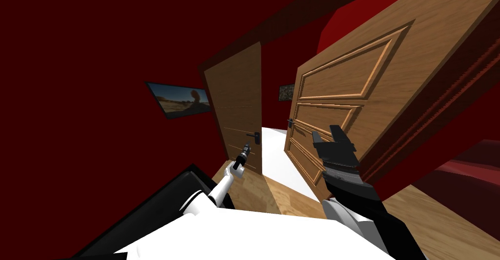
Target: Push the door open
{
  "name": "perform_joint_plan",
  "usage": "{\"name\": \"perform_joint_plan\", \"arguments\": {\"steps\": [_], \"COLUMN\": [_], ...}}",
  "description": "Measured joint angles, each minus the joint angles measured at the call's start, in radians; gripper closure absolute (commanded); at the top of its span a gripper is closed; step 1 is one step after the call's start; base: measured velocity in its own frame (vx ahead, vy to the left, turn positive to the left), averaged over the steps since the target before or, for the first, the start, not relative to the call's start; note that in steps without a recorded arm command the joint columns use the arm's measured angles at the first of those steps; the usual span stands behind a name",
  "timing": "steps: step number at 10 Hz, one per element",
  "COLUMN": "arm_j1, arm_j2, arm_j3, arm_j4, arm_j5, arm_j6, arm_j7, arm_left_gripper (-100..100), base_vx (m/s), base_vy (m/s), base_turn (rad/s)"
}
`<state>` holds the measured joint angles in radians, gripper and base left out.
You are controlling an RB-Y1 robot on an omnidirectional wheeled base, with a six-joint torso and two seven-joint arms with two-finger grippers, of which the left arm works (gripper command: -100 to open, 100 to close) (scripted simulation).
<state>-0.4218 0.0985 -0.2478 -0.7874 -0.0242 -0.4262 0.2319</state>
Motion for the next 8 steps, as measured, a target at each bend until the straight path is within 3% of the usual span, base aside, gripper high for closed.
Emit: {"name": "perform_joint_plan", "arguments": {"steps": [8], "arm_j1": [-0.001], "arm_j2": [0.004], "arm_j3": [-0.004], "arm_j4": [0.001], "arm_j5": [0.0], "arm_j6": [-0.002], "arm_j7": [0.006], "arm_left_gripper": [-100], "base_vx": [0.003], "base_vy": [-0.003], "base_turn": [0.009]}}
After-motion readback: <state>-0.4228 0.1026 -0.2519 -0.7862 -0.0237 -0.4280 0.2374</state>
